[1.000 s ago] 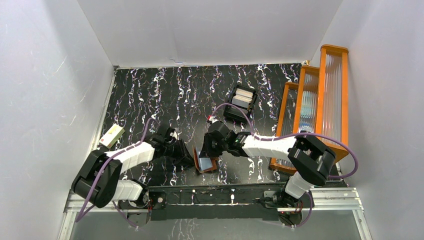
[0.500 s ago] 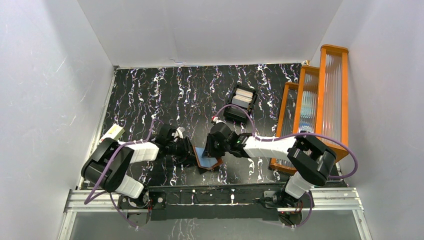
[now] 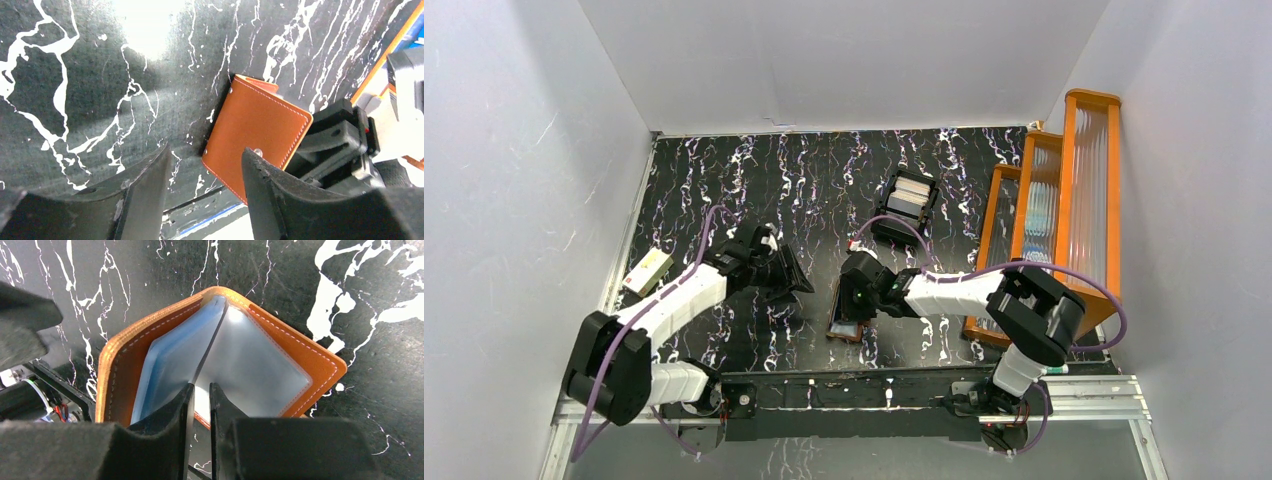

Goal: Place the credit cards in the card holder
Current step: Open the card holder at the center of the board.

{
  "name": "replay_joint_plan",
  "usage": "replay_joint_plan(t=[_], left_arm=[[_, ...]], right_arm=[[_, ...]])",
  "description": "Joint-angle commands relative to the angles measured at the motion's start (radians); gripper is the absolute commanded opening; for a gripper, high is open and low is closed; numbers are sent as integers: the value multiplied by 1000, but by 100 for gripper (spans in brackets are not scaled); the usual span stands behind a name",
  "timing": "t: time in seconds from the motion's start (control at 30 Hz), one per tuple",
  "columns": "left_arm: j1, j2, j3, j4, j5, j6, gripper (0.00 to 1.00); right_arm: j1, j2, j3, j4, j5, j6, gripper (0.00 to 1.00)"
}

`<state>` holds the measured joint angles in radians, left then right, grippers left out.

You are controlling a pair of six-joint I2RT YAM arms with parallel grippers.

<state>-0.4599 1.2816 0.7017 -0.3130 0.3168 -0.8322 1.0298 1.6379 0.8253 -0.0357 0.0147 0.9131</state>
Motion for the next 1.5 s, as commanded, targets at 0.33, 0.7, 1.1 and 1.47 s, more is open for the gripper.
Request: replay_joint_plan(t=[0.33,0.7,1.1,1.47], left_arm=[[5,-81,17,-110,73,79,46],[21,-115,-15,-11,196,61,57],[21,-47,24,-66,205,240,61],[21,52,-19,-51,101,234,19]], right_arm=[[6,-68,25,34,-4,12,25],[6,-48,29,151,-7,13,25],[6,46,123,137,41,-7,26],[5,52,87,82,54,-22,26]])
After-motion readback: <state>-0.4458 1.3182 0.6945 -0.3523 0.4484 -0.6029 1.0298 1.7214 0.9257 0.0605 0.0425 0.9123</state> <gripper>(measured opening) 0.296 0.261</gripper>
